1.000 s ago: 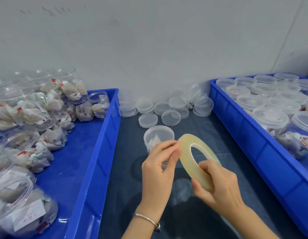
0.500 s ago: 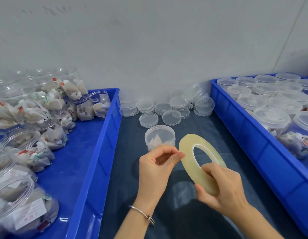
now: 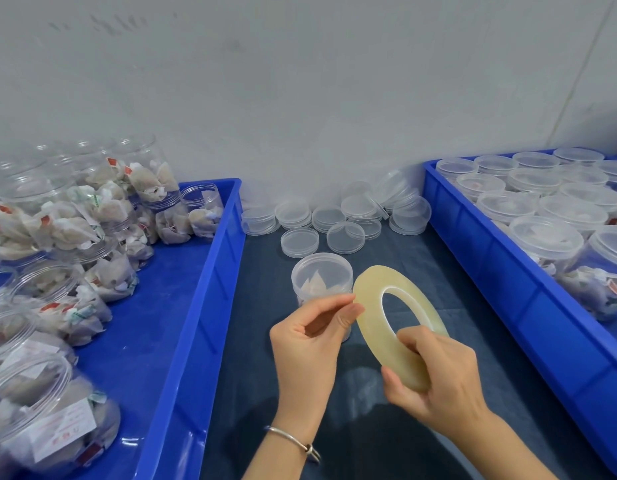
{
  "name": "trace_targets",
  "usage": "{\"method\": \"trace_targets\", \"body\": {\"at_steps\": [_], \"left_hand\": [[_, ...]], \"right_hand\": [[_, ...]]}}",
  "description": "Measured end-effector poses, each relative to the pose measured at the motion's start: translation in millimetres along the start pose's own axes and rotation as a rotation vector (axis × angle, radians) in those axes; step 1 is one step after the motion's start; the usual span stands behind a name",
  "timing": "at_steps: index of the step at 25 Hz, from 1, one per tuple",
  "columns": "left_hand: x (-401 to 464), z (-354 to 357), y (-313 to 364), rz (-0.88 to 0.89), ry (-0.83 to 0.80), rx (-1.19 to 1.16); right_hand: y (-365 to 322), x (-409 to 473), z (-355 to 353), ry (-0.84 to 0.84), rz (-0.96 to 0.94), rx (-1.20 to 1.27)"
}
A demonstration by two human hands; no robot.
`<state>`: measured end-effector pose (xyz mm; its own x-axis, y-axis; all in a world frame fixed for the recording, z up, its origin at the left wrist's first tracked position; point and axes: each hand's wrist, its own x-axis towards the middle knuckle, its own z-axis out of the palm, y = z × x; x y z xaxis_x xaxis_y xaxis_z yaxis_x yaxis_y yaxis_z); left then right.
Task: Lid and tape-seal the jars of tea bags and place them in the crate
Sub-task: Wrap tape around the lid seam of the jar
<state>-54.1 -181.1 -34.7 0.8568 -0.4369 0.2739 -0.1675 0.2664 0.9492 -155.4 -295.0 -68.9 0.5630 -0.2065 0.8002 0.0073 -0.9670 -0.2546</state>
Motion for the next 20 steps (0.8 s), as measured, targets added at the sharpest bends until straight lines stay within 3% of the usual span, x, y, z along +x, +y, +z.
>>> {"method": "trace_targets", "body": {"at_steps": [4, 7, 10, 14, 20], "left_hand": [[1.7, -1.6, 1.6, -0.105, -0.032, -0.038], [9.8, -7.4, 5.4, -0.209, -0.166, -0.075], [17.7, -13.2, 9.3, -0.145, -0.297, 0.097], [17.8, -16.3, 8.7, -0.024, -0.347, 0.283], [13.0, -16.0, 6.5, -0.004, -0.343, 0.128]], "right_hand": [[3.1, 0.3, -4.7, -0.007, -0.052, -0.022], [6.0, 0.2, -8.1, -0.043, -0.067, -0.023], [8.3, 0.9, -8.5, -0.073, -0.035, -0.008], [9.2, 3.7, -7.1, -0.108, 0.076, -0.018], [7.8, -1.5, -7.6, -0.172, 0.138, 0.040]]}}
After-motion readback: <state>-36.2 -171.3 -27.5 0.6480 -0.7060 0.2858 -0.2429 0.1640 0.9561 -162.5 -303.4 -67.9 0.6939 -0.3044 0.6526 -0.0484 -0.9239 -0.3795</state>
